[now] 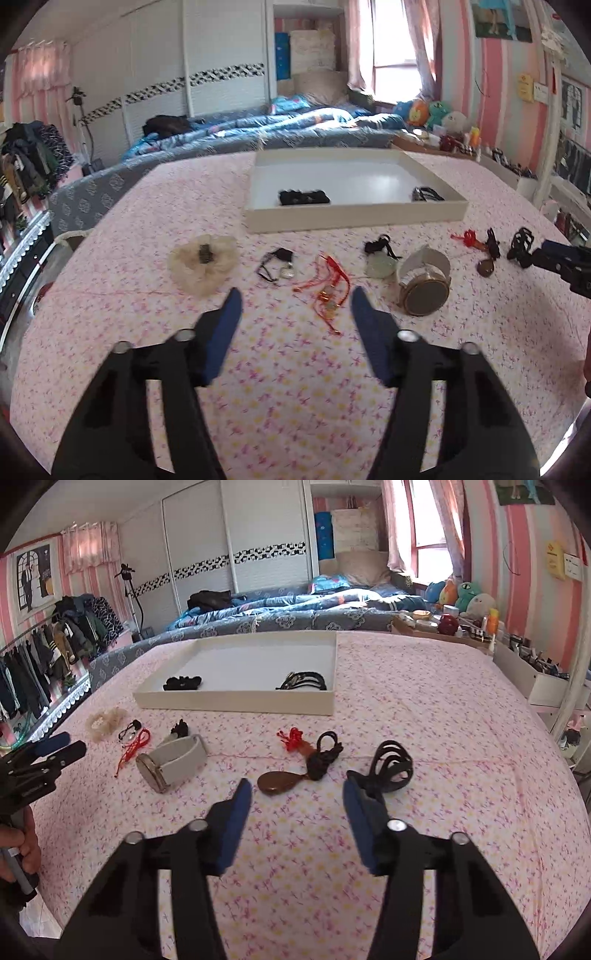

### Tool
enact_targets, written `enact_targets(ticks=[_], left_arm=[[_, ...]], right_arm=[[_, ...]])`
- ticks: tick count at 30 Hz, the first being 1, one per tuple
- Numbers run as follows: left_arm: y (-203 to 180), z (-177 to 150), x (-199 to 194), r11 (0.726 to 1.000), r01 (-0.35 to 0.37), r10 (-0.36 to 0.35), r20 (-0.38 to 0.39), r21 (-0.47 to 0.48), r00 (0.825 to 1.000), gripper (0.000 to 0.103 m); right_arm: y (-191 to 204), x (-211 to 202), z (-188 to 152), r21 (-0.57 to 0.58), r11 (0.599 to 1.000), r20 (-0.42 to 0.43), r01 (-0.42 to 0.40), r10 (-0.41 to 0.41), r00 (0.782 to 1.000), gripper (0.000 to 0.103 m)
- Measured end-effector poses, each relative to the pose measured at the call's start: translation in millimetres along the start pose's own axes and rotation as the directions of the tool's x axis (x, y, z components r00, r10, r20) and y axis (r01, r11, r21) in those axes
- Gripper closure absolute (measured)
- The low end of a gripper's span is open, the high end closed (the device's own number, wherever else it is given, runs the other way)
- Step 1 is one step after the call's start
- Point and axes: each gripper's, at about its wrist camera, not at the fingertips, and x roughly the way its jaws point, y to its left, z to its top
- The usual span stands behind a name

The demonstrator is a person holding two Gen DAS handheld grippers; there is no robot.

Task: Organize jewelry
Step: 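Withdraw both grippers from the tray toward the remaining jewelry, then grasp the black cord with brown pendant with the right gripper while the left grasps the red bead string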

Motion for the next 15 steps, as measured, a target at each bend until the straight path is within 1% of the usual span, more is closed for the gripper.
enact_targets(ticks=[3,5,7,8,9,11,15], left_arm=[[-1,1,10,1.0,0.008,-0.008,-0.02,-0.009,1.0,0.05],[-3,6,19,1.0,-0.026,0.026,-0.052,-0.007,0.998,0.05],[-3,13,25,0.999,-0.024,0.023,-0.062,-0.024,0.998,0.05],[-4,15,27,0.999,-0.029,0.027,-0.064,-0.02,0.998,0.05],[-5,17,30,0.999,-0.028,0.026,-0.071,-0.018,0.997,0.05],[-6,21,35,0.999,0.0,-0.003,-0.079,-0.032,0.997,0.05],[-14,26,43,1.0,0.014,-0.016,-0.09,-0.024,0.996,0.05]], right_arm=[[-2,12,2,0.016,1.0,-0.022,-0.009,0.009,1.0,0.052],[-2,19,6,0.016,1.0,-0.03,-0.006,0.006,1.0,0.052],[1,25,12,0.009,1.0,-0.037,0.007,-0.007,0.999,0.058],[2,27,14,0.01,1.0,-0.039,0.013,-0.012,0.999,0.058],[2,30,16,0.013,1.0,-0.043,0.016,-0.015,0.999,0.058],[4,39,20,0.009,1.0,-0.063,0.03,-0.03,0.998,0.06],[6,55,23,-0.003,0.999,-0.097,0.043,-0.043,0.994,0.06]])
